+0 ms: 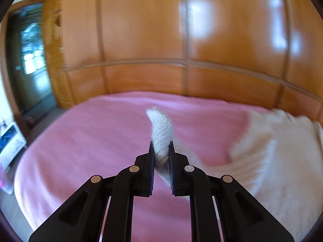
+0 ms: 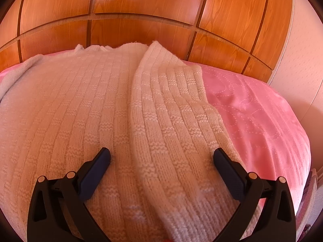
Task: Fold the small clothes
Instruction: 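Grasp the folded sleeve cuff with the left tool and lay it outward, then grasp the other sleeve cuff with the right tool and pull it outward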
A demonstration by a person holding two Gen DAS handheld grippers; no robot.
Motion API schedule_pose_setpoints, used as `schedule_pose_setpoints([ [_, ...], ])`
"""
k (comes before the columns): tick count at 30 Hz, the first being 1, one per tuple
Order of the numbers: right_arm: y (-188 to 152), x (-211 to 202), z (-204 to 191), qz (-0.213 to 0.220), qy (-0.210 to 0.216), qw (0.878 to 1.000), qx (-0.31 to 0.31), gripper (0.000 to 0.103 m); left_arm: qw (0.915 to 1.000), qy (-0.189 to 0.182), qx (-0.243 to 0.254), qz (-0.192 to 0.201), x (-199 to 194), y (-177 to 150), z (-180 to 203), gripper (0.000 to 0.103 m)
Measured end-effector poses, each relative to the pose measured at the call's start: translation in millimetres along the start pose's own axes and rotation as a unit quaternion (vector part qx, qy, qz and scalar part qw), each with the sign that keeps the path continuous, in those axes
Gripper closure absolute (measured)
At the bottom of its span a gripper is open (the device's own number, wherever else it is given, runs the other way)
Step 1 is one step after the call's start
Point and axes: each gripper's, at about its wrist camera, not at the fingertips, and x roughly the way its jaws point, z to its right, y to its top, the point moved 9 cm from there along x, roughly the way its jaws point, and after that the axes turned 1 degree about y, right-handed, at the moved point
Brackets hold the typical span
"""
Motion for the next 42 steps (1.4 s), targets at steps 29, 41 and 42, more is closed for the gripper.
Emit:
schedule_pose_setpoints([
  [29,-2.0,-41.7,18.2,0.028,0.056,0.998,0.012,0.002,0.978,-0.199,0.032,-0.054,-81.7,-118.4,202.2,0.017],
  [41,-39.9,-53.5,53.8,0.006,0.086,0.996,-0.016,0.069,0.9727,-0.2,0.021,-0.116,-67.7,-142.3,204.9,0.013],
  [42,-36.5,-54.4,58.4,0.007,0.089,0.996,-0.007,0.076,0.9725,-0.201,0.02,-0.116,-64.5,-141.7,205.6,0.013],
])
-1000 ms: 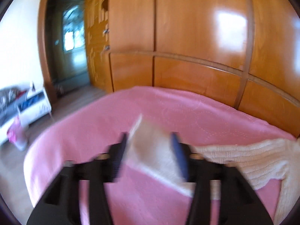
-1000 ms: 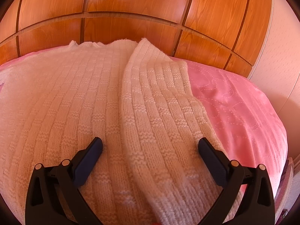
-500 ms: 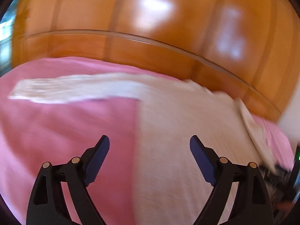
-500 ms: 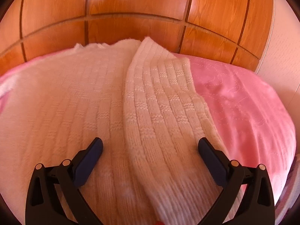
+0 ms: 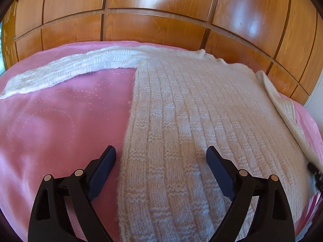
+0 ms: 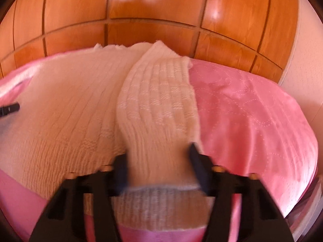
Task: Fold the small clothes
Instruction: 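Grasp the other sleeve cuff with the right tool and pull it outward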
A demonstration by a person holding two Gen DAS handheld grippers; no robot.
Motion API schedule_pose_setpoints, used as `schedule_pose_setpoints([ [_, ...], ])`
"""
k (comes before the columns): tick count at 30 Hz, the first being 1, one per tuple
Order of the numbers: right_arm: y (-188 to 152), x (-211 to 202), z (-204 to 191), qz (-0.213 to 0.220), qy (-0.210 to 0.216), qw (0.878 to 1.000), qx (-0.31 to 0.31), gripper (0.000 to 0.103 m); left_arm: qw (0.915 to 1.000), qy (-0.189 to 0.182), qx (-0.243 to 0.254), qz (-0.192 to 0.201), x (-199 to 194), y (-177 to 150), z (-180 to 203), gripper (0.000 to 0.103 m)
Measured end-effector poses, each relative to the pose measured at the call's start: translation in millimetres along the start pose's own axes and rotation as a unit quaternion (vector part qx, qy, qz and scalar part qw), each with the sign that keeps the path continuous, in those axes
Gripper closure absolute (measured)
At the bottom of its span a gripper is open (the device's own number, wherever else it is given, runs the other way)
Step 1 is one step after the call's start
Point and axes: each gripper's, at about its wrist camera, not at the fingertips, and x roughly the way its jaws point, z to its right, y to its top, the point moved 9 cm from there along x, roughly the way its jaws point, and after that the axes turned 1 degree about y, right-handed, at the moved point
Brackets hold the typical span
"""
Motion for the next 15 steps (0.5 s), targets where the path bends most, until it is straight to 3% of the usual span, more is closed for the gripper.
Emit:
schedule_pose_setpoints([
  [1,3.6,-2.1,5.4,0.003,0.002,1.0,0.011,0.084,1.0,-0.001,-0.001,-0.001,1.7,-0.2,2.0,0.013],
  [5,25.2,-4.0,53.3,0.017,-0.006,0.997,0.074,0.084,1.0,-0.006,-0.003,-0.002,0.8,-2.8,0.2,0.012],
  [10,47.5,12.1,130.9,0.019,-0.047,0.988,0.144,0.084,1.0,-0.004,-0.002,-0.002,1.0,-3.8,-0.3,0.012],
  [15,54.9,43.2,228.7,-0.002,-0.14,0.968,0.207,0.084,0.9999,-0.012,-0.007,-0.002,1.4,-3.9,-1.5,0.011],
])
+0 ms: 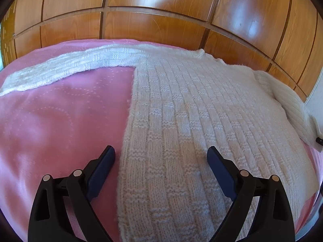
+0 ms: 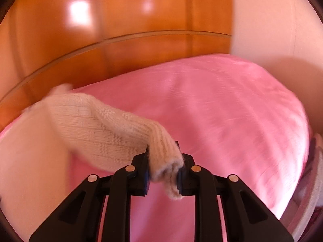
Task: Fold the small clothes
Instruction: 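Grasp the other sleeve cuff with the right tool and pull it outward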
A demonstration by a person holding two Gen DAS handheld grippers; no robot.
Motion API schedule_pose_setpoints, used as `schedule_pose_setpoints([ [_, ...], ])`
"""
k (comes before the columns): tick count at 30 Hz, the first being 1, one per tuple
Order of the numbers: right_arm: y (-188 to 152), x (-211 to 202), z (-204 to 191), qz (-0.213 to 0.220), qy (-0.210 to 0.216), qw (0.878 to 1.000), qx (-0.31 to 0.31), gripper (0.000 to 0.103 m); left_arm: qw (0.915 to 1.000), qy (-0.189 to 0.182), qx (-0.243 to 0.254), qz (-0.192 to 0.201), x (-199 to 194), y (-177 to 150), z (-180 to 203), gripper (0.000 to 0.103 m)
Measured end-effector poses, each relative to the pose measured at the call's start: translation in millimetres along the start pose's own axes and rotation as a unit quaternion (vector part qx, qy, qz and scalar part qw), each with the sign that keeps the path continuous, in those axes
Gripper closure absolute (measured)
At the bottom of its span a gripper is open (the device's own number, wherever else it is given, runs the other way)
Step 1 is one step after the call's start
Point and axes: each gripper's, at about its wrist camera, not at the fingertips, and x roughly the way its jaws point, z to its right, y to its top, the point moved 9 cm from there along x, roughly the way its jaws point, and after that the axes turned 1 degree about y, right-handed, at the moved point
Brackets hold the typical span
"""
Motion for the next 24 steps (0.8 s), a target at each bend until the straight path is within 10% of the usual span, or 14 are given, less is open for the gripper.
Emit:
schedule_pose_setpoints([
  [4,13.5,33.8,73.4,-0.024,-0.108,0.99,0.093,0.06,1.0,-0.005,-0.001,-0.001,1.4,-0.2,-0.2,0.01],
  [7,4.8,34.2,91.4,-0.039,-0.099,0.985,0.139,0.05,1.0,-0.009,-0.002,-0.002,2.8,-0.5,-0.3,0.009],
  [13,-32.3,-26.1,-3.8,-0.011,0.087,0.995,0.047,0.042,0.9999,-0.015,-0.002,-0.006,4.8,-0.5,1.4,0.007],
  [17,-76.7,-61.3,-63.2,-0.063,0.239,0.969,0.025,0.043,0.9988,-0.032,-0.036,-0.004,-7.2,3.5,-6.4,0.007],
  [24,-130.1,-92.0,-104.8,-0.135,0.337,0.932,-0.017,0.056,0.9986,-0.034,-0.037,-0.013,-48.4,-27.1,-24.9,0.018],
])
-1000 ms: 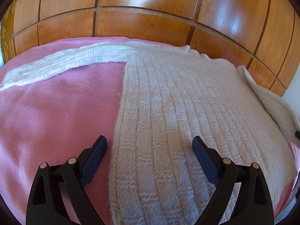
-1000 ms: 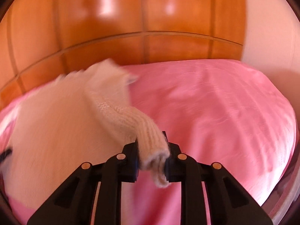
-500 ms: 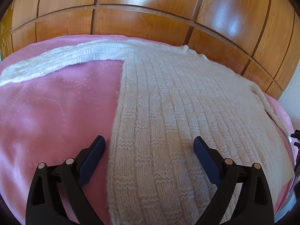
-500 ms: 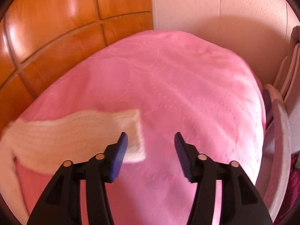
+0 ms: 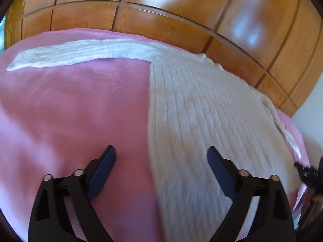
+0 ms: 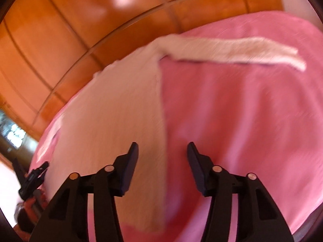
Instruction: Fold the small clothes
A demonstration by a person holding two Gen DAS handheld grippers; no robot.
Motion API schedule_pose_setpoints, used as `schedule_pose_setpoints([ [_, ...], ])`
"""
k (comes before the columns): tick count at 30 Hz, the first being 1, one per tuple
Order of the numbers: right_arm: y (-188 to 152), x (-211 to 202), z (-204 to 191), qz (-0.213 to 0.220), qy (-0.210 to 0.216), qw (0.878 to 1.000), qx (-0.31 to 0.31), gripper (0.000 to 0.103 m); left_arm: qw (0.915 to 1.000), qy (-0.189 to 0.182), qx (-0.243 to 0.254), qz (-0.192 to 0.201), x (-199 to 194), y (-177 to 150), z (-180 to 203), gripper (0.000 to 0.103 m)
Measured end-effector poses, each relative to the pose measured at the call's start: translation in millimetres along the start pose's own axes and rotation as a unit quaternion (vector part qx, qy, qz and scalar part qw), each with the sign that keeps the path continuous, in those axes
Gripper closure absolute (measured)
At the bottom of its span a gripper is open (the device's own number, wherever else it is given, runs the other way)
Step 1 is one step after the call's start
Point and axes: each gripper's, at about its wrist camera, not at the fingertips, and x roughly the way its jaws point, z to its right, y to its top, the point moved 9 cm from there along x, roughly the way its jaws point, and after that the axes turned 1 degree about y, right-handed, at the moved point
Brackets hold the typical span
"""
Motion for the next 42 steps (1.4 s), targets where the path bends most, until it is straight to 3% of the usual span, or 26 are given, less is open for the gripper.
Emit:
schedule_pose_setpoints([
  [5,-23.0,9.8,-10.3,-0.016,0.018,1.0,-0.009,0.069,0.9998,-0.008,0.011,-0.012,-9.2,-20.2,9.7,0.02],
  [6,-22.1,11.3,-11.1,-0.017,0.018,1.0,-0.009,0.073,0.9998,-0.008,0.012,-0.015,-8.5,-21.5,13.3,0.028],
  [7,-21.0,13.5,-12.9,-0.021,0.028,0.999,-0.004,0.086,0.9997,-0.011,0.016,-0.017,-8.5,-21.6,16.8,0.048],
  [8,-21.9,14.4,-17.6,-0.029,0.047,0.998,0.005,0.091,0.9993,-0.018,0.022,-0.024,-8.0,-21.7,22.6,0.062],
  [9,-23.2,12.9,-21.4,-0.032,0.056,0.998,0.007,0.091,0.9984,-0.034,0.024,-0.039,-6.2,-23.8,28.7,0.084],
  [10,-22.9,10.3,-24.1,-0.032,0.06,0.998,0.003,0.092,0.9972,-0.051,0.023,-0.05,-5.5,-25.7,32.7,0.097],
  [11,-20.5,7.2,-30.6,-0.031,0.069,0.997,-0.001,0.092,0.9955,-0.073,0.02,-0.057,-8.9,-25.6,36.8,0.097],
  [15,-10.9,-19.8,-38.4,-0.011,0.117,0.993,0.013,0.094,0.9929,-0.106,0.015,-0.052,-31.6,-18.3,35.3,0.098],
  [21,-22.7,-61.6,-44.7,-0.006,0.142,0.99,0.007,0.098,0.9889,-0.13,0.027,-0.066,-63.4,-26.7,30.5,0.099],
  [25,-47.2,-74.0,-39.3,-0.017,0.144,0.989,0.02,0.099,0.9876,-0.131,0.029,-0.082,-70.0,-43.6,25.0,0.099],
  [27,-59.7,-72.2,-30.2,-0.023,0.129,0.991,0.032,0.103,0.9875,-0.13,0.014,-0.087,-66.3,-48.4,18.5,0.099],
  [30,-58.2,-68.4,-10.8,-0.005,0.094,0.994,0.046,0.099,0.9865,-0.142,-0.024,-0.078,-56.0,-41.2,11.8,0.095],
  [31,-55.2,-68.1,-8.3,0.0,0.097,0.994,0.047,0.097,0.9866,-0.139,-0.034,-0.078,-51.8,-39.6,9.3,0.075],
  [32,-49.8,-67.1,-6.3,0.007,0.097,0.994,0.048,0.085,0.9858,-0.141,-0.042,-0.082,-46.2,-37.8,8.7,0.06],
  [33,-45.5,-65.2,-6.3,0.009,0.099,0.994,0.048,0.076,0.9849,-0.143,-0.053,-0.081,-42.5,-35.5,8.4,0.029],
  [34,-41.5,-62.2,-6.5,0.008,0.097,0.994,0.047,0.059,0.9827,-0.157,-0.069,-0.07,-40.0,-31.6,10.2,0.023],
  [35,-36.5,-55.1,-5.4,0.004,0.086,0.995,0.049,0.056,0.9813,-0.165,-0.074,-0.065,-38.4,-29.7,12.7,0.023],
  [38,-28.3,-29.2,-0.8,-0.019,0.067,0.996,0.06,0.061,0.981,-0.166,-0.075,-0.066,-26.7,-26.5,20.6,0.023],
  [39,-27.8,-20.0,1.2,-0.027,0.061,0.996,0.06,0.064,0.9832,-0.156,-0.066,-0.068,-22.0,-26.6,23.3,0.033],
  [40,-26.4,-11.2,0.9,-0.031,0.054,0.996,0.058,0.074,0.9852,-0.145,-0.057,-0.07,-19.3,-27.9,23.5,0.064],
  [41,-25.3,-4.2,-2.4,-0.034,0.054,0.997,0.052,0.093,0.9868,-0.132,-0.043,-0.083,-14.2,-30.5,25.4,0.081],
  [42,-25.6,-0.8,-7.1,-0.041,0.061,0.996,0.048,0.096,0.9853,-0.135,-0.036,-0.098,-11.1,-33.3,28.6,0.098],
])
